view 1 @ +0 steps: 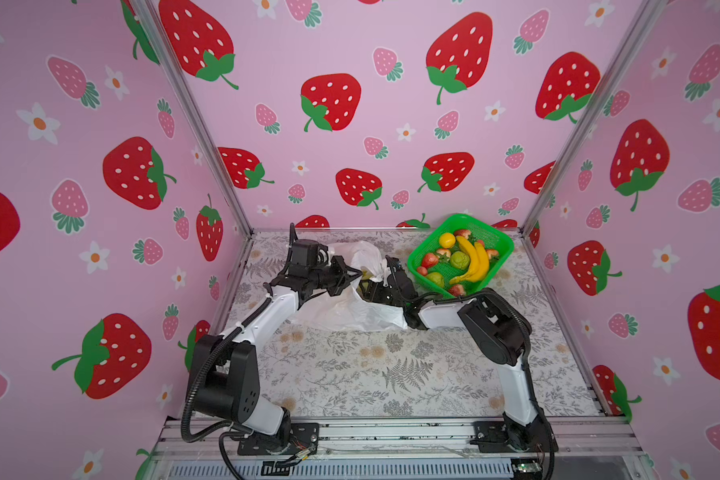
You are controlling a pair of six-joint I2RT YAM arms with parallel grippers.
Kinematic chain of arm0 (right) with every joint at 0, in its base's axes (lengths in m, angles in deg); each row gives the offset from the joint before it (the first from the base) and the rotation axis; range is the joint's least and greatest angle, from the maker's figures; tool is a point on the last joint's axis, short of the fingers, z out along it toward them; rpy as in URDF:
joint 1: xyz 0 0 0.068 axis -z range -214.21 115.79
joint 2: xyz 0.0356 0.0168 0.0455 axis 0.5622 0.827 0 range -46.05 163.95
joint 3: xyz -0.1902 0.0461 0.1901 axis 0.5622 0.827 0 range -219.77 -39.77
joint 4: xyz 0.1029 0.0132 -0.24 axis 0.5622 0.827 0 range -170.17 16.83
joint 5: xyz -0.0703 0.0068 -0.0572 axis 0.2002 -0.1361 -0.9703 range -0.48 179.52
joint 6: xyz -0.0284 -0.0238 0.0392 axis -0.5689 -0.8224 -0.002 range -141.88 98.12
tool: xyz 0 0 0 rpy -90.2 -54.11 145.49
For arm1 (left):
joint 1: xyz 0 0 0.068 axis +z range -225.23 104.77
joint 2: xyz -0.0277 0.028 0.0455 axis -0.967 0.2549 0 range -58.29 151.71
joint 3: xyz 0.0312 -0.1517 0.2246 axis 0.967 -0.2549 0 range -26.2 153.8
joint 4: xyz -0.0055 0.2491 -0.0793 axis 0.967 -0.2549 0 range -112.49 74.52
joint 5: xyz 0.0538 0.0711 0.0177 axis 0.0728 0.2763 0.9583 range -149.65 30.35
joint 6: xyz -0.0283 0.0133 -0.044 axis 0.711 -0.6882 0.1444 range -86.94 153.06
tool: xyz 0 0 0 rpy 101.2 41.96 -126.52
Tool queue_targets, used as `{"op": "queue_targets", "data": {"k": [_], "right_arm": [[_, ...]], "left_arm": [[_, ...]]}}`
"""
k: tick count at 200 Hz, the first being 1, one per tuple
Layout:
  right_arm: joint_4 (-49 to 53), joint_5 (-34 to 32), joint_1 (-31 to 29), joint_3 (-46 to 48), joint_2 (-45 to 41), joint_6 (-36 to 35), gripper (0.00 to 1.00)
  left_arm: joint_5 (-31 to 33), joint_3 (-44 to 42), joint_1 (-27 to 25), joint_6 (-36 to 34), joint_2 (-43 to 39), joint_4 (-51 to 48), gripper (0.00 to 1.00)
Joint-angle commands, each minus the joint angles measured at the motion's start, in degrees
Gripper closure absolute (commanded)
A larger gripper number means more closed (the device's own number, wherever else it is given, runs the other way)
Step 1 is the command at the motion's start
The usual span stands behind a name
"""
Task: Place the fake fruits into the plastic bag and tie a complex knot
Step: 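Release the green pear inside the bag and withdraw the right gripper, then reach the right gripper into the basket and grasp a red peach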
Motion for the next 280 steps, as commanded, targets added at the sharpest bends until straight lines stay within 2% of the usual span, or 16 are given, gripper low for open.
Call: {"op": "queue_targets", "data": {"k": [1, 25, 51, 111, 156, 179, 193, 210, 232, 280], "right_arm": [[-2.4, 2.9, -0.3, -0.7, -0.5, 1.1, 0.22], [-2.2, 3.6, -0.2, 1.1, -3.8, -1.8, 0.11], [-2.2, 4.2, 0.5, 4.5, -7.7, -4.2, 0.07], [1.0, 15.8, 6.4, 16.0, -20.5, -10.8, 0.1], [13.3, 27.1, 13.4, 20.3, -32.3, -21.9, 0.14], [18.3, 26.1, 18.3, 21.5, -38.3, -26.2, 0.13], [19.9, 21.4, 22.4, 21.4, -40.1, -25.6, 0.11], [20.5, 15.9, 27.4, 19.7, -38.2, -22.2, 0.09], [20.9, 16.3, 31.8, 13.7, -30.0, -17.8, 0.09], [22.8, 16.9, 32.6, -0.4, -12.3, -14.7, 0.1]], "left_arm": [[-1.6, 0.6, -0.2, -0.1, -1.0, 0.4, 1.0], [-1.9, 0.7, -0.1, 0.1, -0.9, 0.4, 1.0], [-2.0, 0.8, 0.1, -0.1, -0.9, 0.4, 0.99], [-1.9, 0.7, 1.7, -0.1, -0.9, 0.3, 0.99], [-1.2, 0.2, 2.7, -0.1, -0.9, 0.3, 0.99], [-1.1, 0.2, 3.0, 0.0, -0.6, 0.4, 0.99], [-1.2, 0.2, 2.9, 0.0, -0.5, 0.3, 0.99], [-1.2, 0.2, 3.0, 0.0, -0.5, 0.3, 0.99], [-1.0, 0.2, 3.1, -0.2, -0.6, 0.2, 0.99], [-0.9, 0.4, 3.3, -0.3, -0.7, 0.0, 0.99]]}}
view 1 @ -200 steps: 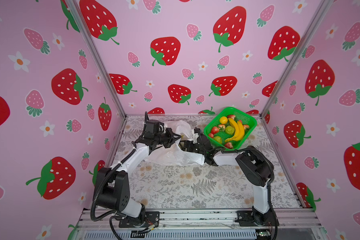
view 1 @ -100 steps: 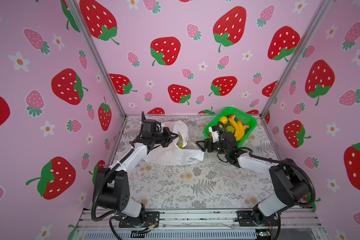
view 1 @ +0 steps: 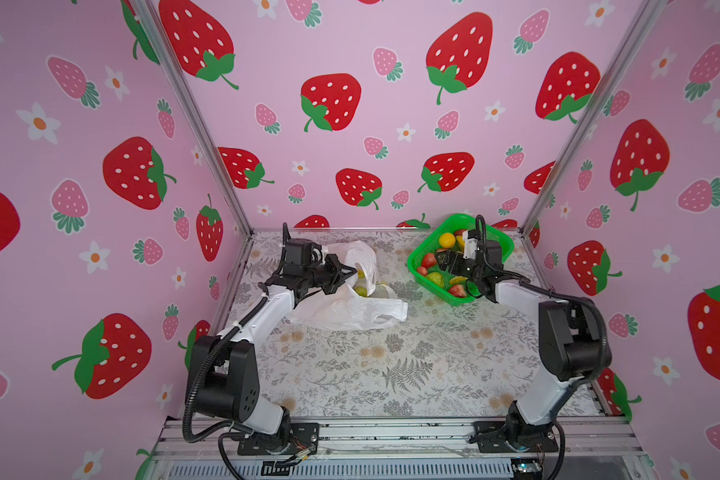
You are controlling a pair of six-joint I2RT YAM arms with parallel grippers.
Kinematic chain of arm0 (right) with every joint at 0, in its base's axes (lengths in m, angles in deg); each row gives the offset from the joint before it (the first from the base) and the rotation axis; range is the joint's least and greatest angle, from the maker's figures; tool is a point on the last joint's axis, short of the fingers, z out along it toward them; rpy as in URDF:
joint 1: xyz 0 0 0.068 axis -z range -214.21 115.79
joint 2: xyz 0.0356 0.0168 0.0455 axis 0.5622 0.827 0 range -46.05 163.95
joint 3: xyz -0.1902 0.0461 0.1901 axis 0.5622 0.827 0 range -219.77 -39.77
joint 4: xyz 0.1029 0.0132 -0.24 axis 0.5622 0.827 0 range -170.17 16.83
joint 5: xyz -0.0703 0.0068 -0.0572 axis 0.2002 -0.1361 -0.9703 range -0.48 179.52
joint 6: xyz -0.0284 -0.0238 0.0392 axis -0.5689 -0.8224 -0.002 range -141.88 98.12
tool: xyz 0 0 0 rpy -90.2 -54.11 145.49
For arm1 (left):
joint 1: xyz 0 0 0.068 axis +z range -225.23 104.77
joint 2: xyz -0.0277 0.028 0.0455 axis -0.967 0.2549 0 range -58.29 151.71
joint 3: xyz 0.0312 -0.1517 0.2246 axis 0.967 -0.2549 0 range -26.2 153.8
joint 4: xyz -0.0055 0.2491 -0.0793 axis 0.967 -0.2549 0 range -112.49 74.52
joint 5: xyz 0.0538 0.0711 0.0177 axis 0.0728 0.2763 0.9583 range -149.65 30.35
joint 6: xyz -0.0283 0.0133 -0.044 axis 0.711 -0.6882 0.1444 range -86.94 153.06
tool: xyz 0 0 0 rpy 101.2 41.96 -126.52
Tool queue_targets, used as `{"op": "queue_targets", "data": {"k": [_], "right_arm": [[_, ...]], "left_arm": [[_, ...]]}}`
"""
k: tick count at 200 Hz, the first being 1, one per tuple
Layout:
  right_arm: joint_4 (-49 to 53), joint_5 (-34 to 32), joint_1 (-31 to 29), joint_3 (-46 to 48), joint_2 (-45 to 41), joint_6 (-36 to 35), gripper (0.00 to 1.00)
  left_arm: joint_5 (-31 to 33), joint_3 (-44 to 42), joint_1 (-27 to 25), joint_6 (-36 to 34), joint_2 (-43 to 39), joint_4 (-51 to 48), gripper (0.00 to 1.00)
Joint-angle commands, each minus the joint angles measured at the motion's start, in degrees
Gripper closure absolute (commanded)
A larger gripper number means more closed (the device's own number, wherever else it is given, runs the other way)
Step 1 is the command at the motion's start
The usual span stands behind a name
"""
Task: Place the fake fruits into the plastic bag and tie a complex knot
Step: 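Reach the right gripper into the basket and grasp a red peach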
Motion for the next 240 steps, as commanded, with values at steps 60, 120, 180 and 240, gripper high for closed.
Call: {"op": "queue_targets", "data": {"k": [60, 120, 180, 240], "right_arm": [[3.8, 2.2, -0.5, -14.7, 18.2, 3.8, 0.15], [0.9, 6.4, -0.6, -18.9, 23.4, 6.5, 0.2], [-0.1, 5.7, -0.4, -18.2, 21.3, 4.9, 0.32], [-0.6, 3.2, 0.4, -12.0, 8.3, 0.6, 0.42]], "left_arm": [[-0.9, 0.4, 0.8, -0.1, -0.6, 0.3, 0.99], [-0.9, 0.2, 0.9, 0.1, -0.7, 0.3, 0.99], [-0.8, 0.0, 0.8, 0.4, -0.5, 0.6, 0.99], [-1.0, 0.0, 0.8, 0.6, -0.9, 0.9, 0.99]]}}
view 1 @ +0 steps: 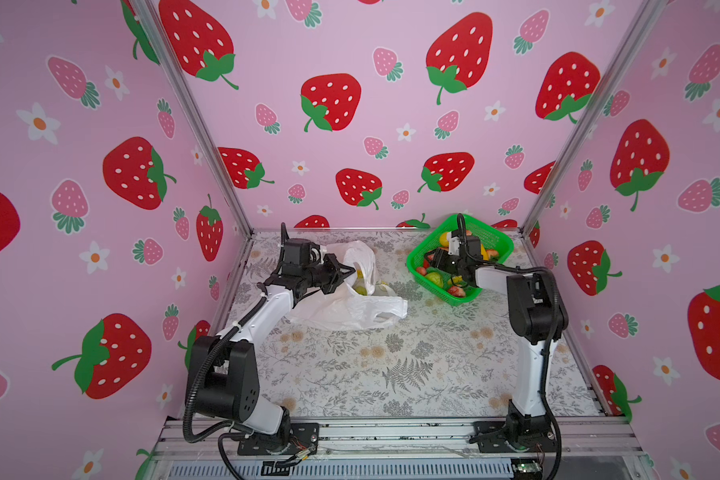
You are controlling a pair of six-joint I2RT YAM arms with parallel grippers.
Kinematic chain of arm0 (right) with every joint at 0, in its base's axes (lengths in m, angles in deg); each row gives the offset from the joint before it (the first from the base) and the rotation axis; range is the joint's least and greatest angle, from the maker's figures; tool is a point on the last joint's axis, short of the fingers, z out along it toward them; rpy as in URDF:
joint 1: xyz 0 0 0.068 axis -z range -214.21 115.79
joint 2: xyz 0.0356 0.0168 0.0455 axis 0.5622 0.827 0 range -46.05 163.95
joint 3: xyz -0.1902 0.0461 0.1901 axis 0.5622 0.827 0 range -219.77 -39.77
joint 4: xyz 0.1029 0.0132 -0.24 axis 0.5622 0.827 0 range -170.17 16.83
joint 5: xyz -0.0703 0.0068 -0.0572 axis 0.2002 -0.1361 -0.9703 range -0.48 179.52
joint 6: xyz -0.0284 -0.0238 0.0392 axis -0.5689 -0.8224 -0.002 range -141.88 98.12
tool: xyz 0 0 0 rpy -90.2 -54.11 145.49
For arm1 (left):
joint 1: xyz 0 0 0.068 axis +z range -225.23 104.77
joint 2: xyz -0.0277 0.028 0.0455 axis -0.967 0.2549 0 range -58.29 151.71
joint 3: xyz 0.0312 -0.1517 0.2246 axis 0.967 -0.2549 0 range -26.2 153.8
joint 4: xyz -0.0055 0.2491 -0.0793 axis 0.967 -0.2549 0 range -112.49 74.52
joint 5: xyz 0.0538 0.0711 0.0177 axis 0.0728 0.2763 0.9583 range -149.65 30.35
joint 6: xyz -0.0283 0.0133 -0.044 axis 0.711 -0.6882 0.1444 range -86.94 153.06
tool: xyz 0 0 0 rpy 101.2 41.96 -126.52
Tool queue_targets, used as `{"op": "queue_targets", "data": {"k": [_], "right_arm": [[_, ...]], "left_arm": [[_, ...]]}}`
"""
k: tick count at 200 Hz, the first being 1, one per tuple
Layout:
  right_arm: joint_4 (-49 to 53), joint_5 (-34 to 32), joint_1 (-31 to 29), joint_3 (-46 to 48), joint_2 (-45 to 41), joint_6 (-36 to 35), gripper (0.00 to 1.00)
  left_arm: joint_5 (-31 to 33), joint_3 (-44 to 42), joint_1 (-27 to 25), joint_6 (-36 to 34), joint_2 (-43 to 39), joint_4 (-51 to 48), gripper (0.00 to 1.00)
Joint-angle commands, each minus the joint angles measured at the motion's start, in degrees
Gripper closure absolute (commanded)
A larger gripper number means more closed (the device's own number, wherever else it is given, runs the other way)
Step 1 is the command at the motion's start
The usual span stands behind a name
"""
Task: Place the fake fruits into the plastic bag and tie a complex knot
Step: 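Reach the right gripper into the basket and grasp a red peach, then carry the red peach into the bag mouth held by the left gripper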
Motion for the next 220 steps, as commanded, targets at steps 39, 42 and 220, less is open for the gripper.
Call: {"op": "queue_targets", "data": {"k": [39, 42, 220], "right_arm": [[-4.9, -1.4, -0.6, 13.2, -20.0, -2.3, 0.45], [-5.3, -1.2, -0.9, 14.5, -21.3, -2.0, 0.45], [-9.8, 14.4, -30.0, 17.6, -13.1, -23.5, 0.46]], "left_arm": [[-0.8, -0.1, 0.2, 0.6, -0.9, 0.9, 0.99], [-0.9, -0.1, 0.2, 0.6, -0.8, 0.9, 0.99], [-0.9, 4.8, -5.8, -5.5, -1.5, -6.2, 0.99]]}}
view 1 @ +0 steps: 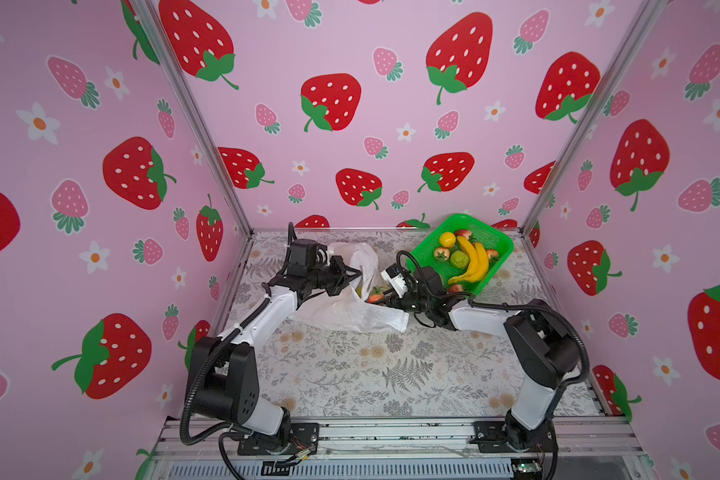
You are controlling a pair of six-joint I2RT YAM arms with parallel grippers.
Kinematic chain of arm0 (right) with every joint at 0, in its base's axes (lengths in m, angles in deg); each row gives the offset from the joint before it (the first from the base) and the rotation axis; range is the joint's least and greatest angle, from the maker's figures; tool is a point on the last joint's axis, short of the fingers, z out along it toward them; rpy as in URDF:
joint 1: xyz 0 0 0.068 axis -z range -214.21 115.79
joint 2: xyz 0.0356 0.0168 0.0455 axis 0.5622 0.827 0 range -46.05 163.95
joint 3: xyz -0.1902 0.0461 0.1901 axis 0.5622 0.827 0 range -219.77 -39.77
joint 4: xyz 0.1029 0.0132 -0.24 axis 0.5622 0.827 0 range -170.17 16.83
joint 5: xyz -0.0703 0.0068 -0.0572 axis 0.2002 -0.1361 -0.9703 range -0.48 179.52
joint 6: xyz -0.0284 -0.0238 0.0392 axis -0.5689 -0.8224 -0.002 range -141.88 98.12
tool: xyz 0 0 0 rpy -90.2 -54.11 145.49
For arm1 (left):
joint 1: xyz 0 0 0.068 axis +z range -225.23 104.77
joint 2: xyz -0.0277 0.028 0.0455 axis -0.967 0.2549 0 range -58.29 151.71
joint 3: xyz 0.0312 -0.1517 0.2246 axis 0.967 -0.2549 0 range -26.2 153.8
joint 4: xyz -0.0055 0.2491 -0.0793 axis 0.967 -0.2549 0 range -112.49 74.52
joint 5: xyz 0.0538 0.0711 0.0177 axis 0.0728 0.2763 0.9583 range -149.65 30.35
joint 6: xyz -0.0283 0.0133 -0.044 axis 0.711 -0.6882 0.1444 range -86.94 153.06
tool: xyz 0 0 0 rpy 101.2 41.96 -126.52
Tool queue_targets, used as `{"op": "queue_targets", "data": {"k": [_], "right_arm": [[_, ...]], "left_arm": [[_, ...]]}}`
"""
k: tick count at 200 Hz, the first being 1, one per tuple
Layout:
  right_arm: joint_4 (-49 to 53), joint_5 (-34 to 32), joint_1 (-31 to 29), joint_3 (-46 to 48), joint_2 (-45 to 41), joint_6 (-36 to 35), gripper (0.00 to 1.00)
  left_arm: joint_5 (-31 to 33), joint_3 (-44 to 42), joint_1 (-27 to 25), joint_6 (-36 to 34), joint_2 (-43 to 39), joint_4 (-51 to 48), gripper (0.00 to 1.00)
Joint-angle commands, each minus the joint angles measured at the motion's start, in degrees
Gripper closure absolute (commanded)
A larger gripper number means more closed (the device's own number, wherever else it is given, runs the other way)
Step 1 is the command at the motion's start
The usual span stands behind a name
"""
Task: Place the fake fruits into the plastic bag and tie a complex knot
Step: 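Carry the red peach into the bag mouth held by the left gripper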
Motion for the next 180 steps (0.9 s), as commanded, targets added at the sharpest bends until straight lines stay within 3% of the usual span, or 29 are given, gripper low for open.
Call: {"op": "queue_targets", "data": {"k": [1, 54, 100, 138, 180], "right_arm": [[-1.3, 3.5, -1.8, -2.2, 2.4, -4.4, 0.46], [-18.0, -3.1, -2.8, 8.1, -1.5, 3.1, 0.46], [-24.6, -11.4, -2.6, 17.6, -8.2, 11.2, 0.44], [-34.2, -8.9, -2.9, 21.8, -8.0, 19.9, 0.45], [-34.8, -8.5, -5.3, 23.0, -6.3, 20.7, 0.46]], "left_arm": [[-0.9, 4.1, -1.9, -3.4, -1.0, -3.9, 0.99], [-2.6, 3.2, -5.9, 3.7, -4.1, -0.8, 0.99], [-1.2, 3.6, -10.1, 6.5, -4.0, 0.2, 0.99], [-3.1, 3.6, -9.8, 5.6, -0.7, 0.5, 0.98], [-5.1, 4.7, -6.2, 0.8, 1.9, -3.3, 0.96]]}}
